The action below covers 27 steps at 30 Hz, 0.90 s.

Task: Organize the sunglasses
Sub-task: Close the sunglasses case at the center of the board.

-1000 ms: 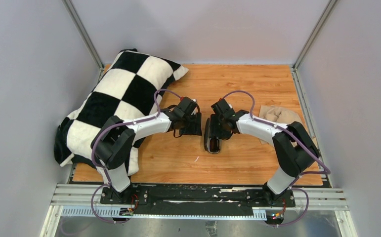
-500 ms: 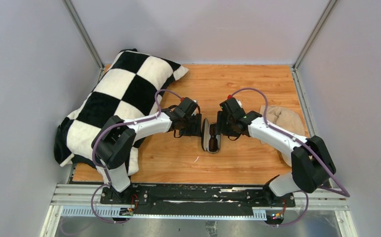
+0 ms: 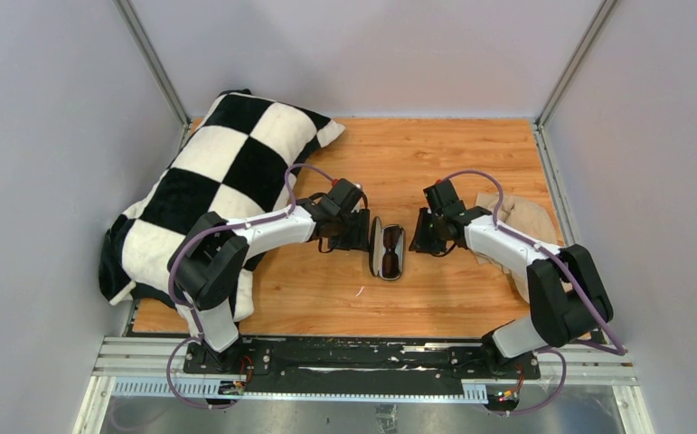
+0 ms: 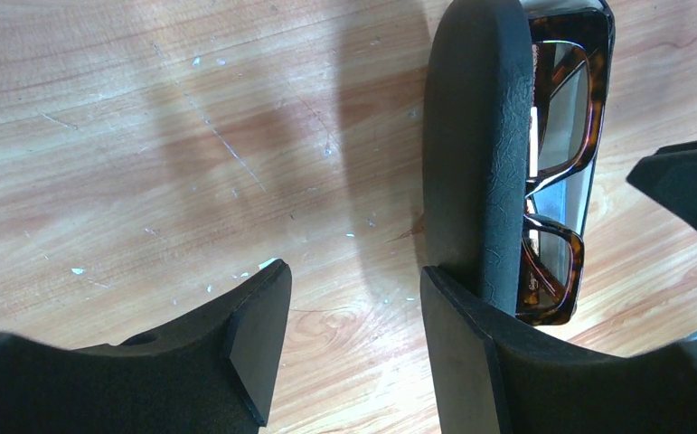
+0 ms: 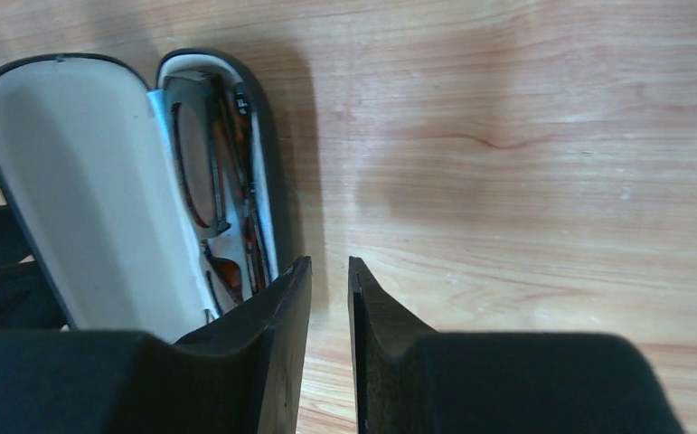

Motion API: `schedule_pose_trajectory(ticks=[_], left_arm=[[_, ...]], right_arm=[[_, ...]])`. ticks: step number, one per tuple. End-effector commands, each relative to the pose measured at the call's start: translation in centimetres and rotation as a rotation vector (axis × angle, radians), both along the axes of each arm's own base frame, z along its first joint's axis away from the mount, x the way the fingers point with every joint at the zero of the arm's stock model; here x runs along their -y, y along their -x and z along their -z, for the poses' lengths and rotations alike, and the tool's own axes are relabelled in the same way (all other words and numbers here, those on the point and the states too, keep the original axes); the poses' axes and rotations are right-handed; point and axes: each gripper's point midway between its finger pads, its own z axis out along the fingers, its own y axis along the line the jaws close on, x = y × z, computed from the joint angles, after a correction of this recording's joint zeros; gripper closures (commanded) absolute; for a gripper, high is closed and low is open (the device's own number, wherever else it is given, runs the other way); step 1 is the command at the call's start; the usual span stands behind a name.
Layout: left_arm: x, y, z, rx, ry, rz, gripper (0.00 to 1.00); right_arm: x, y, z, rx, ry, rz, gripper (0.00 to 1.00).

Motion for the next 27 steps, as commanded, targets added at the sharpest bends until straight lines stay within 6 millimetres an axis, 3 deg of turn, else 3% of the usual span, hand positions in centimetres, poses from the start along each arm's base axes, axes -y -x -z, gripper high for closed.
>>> schedule_pose_trajectory(ticks=[1, 9, 20, 27], left_arm=[[0.8, -0.2, -1.4, 0.027, 0.007, 0.025, 0.4], [1.0, -0.3, -1.8, 0.03, 0.015, 0.026, 0.4], [1.9, 0.2, -2.6, 0.018, 0.064, 0.049, 0.4], [2.8, 0.5, -3.5, 0.029, 0.107, 0.046, 0.4]], right_arm=[[-1.2, -0.1, -0.1, -0.005, -0.083, -0.011, 0.71], [-2.2, -0.5, 0.3, -0.016, -0.124, -0.02, 0.68], [-2.3, -0.3, 2.9, -0.08, -0.112, -0.018, 0.85], [-2.4, -0.1, 3.4, -0.09, -0.114, -0.029, 0.95]])
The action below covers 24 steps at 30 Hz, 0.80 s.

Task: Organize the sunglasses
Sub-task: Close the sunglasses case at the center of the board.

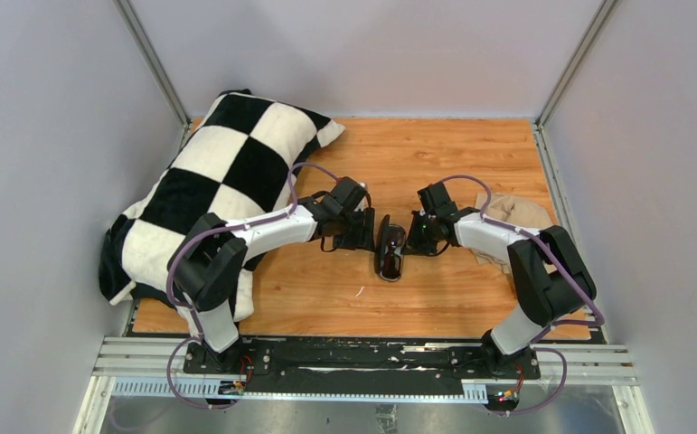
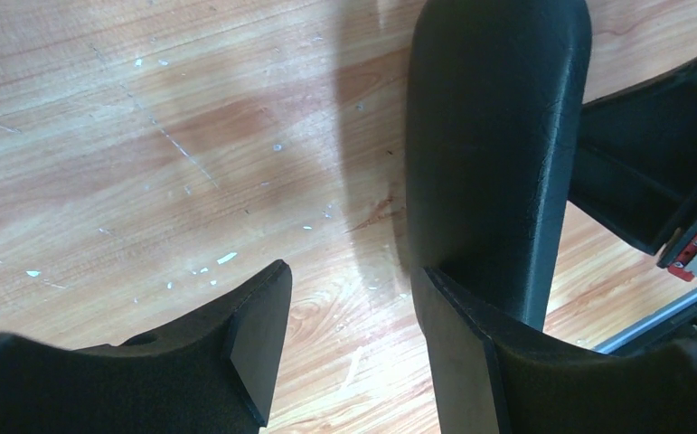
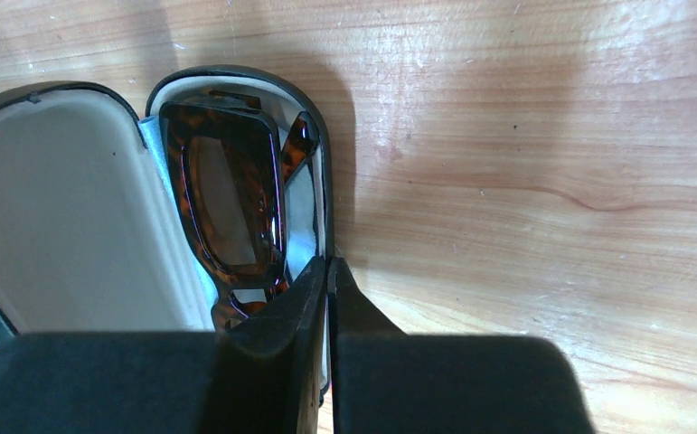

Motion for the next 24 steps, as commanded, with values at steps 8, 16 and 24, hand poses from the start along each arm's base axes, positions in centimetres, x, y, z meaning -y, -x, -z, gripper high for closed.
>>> schedule_pose_trajectory(ticks=[8, 16, 24], left_arm=[[1.7, 0.0, -5.0, 0.1, 0.117, -0.035, 0.4], [1.9, -0.1, -7.4, 0.165, 0.207, -0.062, 0.46], [4.0, 0.2, -6.8, 0.129, 0.262, 0.0, 0.54]], right_arm=[[0.5, 0.5, 0.7, -0.021, 0.003, 0.002, 0.98], [0.6, 0.7, 0.9, -0.025, 0.009, 0.0, 0.98], [0.5, 0.7, 0.7, -0.023, 0.003, -0.005, 0.99]])
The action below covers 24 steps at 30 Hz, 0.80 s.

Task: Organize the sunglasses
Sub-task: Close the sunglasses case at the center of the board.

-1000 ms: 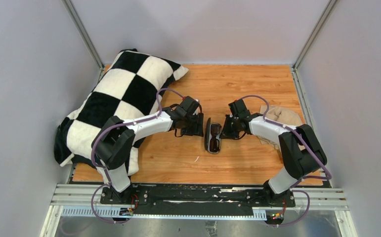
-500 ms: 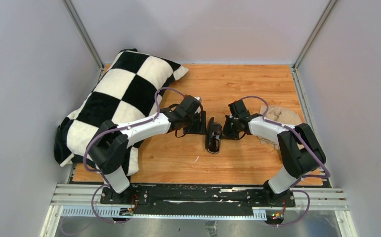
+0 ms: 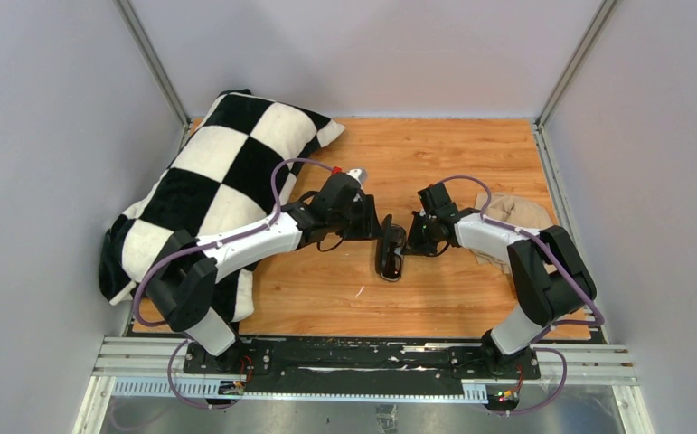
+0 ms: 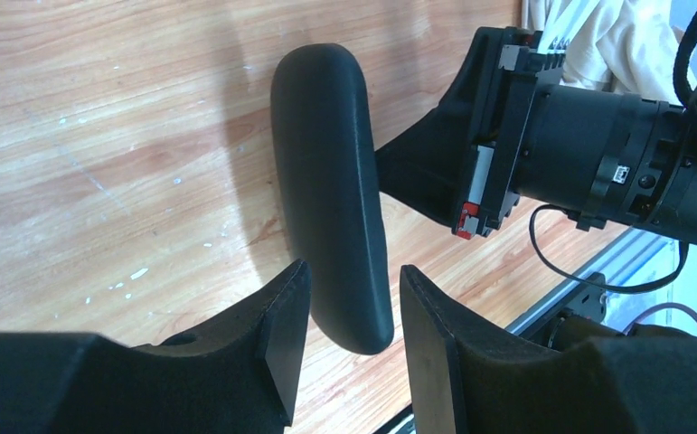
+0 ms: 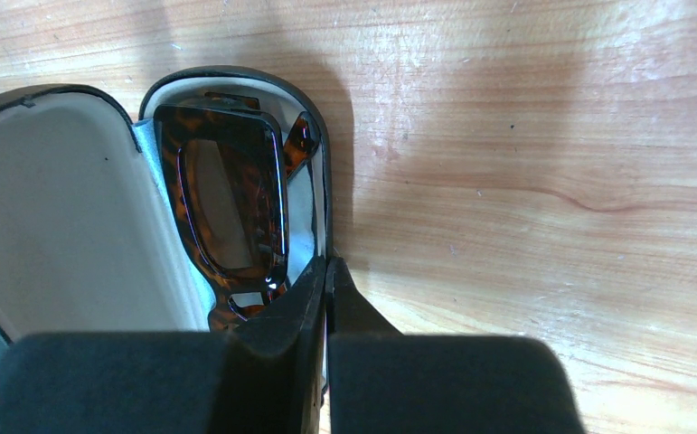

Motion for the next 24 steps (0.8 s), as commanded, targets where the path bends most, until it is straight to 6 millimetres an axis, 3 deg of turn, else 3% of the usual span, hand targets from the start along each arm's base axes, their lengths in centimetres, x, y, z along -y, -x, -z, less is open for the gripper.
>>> schedule_pose_trajectory(ticks=[1, 14, 24], left_arm=[[1.6, 0.2, 0.6, -0.012, 0.032, 0.043, 0.54], [2.8, 0.5, 2.7, -0.063, 0.021, 0.079, 0.71], [4.5, 1.2, 4.1, -0.098, 0.004, 0.123, 0.73]], right_arm=[[0.6, 0.7, 0.6, -0.027, 0.007, -0.004, 0.99], [0.5, 0.6, 0.5, -0.026, 0.005, -0.002, 0.99], [0.5, 0.7, 0.5, -0.027, 0.004, -0.004, 0.99]])
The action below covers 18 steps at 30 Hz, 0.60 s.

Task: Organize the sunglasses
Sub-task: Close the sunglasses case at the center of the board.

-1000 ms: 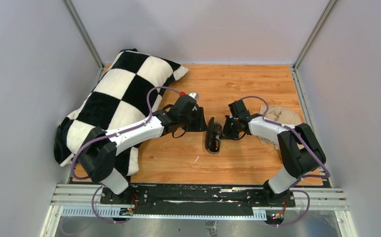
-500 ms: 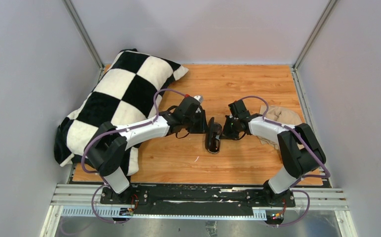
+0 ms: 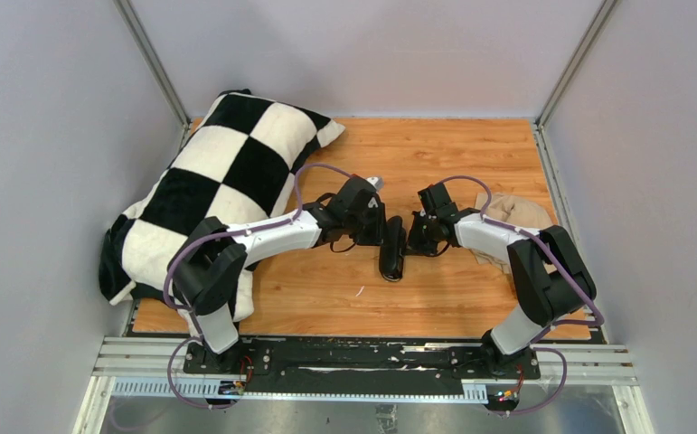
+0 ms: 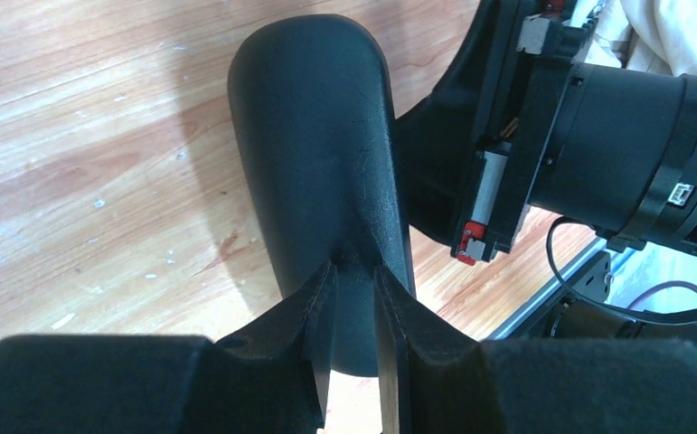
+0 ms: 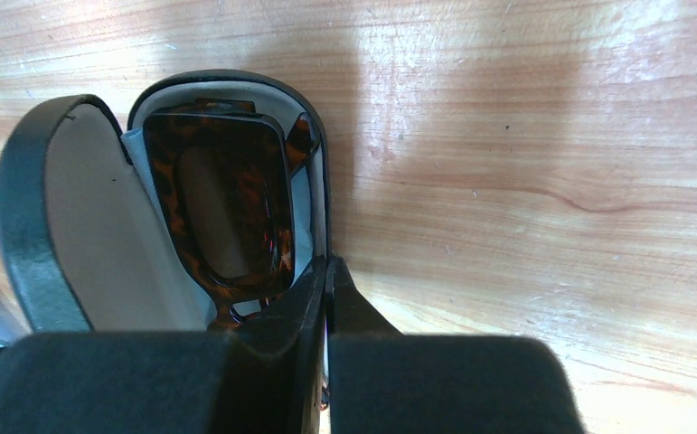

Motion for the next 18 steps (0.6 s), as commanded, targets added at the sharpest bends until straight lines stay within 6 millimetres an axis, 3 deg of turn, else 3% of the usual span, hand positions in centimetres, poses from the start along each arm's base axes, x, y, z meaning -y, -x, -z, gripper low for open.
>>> schedule_pose_trajectory(ticks=[1, 18], left_arm=[[1.4, 0.6, 0.9, -0.021, -0.008, 0.037, 0.73], [1.6, 1.1, 4.5, -0.08, -0.064, 0.053, 0.73]], right_arm=[[0.5, 0.6, 0.4, -0.026, 0.001, -0.005, 0.99], [0.4, 0.8, -0.1, -0.015, -0.009, -0.009, 1.0]])
